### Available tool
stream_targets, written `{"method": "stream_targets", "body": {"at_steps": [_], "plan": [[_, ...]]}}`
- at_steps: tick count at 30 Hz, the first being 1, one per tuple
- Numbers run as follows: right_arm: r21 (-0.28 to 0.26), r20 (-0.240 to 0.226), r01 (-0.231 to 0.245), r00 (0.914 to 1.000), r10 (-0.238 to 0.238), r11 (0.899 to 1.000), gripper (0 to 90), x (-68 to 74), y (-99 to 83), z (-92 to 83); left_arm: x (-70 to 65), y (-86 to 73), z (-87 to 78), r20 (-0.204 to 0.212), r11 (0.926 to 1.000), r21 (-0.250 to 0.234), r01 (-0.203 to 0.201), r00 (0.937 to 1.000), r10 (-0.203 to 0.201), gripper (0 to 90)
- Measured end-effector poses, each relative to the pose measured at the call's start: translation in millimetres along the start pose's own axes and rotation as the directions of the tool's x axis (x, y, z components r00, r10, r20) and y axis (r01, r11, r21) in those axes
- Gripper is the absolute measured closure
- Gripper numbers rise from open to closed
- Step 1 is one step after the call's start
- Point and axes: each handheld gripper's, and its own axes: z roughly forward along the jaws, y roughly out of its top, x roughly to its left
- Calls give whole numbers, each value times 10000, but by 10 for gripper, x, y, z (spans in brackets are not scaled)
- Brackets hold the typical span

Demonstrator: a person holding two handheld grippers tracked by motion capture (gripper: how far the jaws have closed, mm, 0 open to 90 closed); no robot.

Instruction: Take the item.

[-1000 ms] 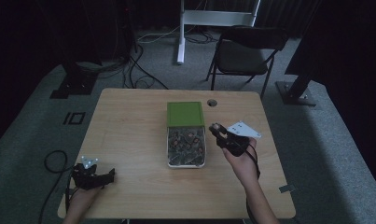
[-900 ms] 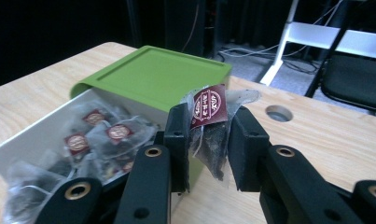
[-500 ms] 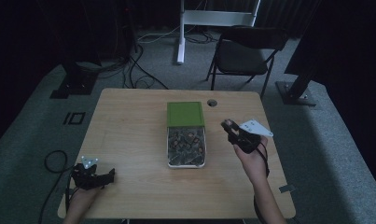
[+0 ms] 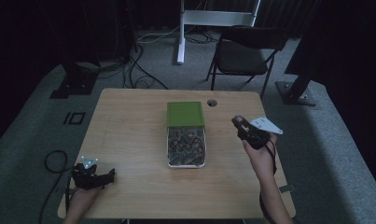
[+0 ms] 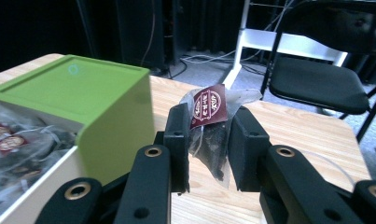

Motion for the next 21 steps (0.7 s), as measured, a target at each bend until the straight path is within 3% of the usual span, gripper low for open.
{"method": "stream_targets", "body": {"at_steps": [11,21], "plan": [[237,834,-191,9964,171,9995,713,-312,-69,103,0,0,0,0,10000,1,-2,10000,2,17],[583,1268,-515,9910,437,9970,712,-540,-131,238,0,0,0,1,10000,0,-2,10000,2,17]]}}
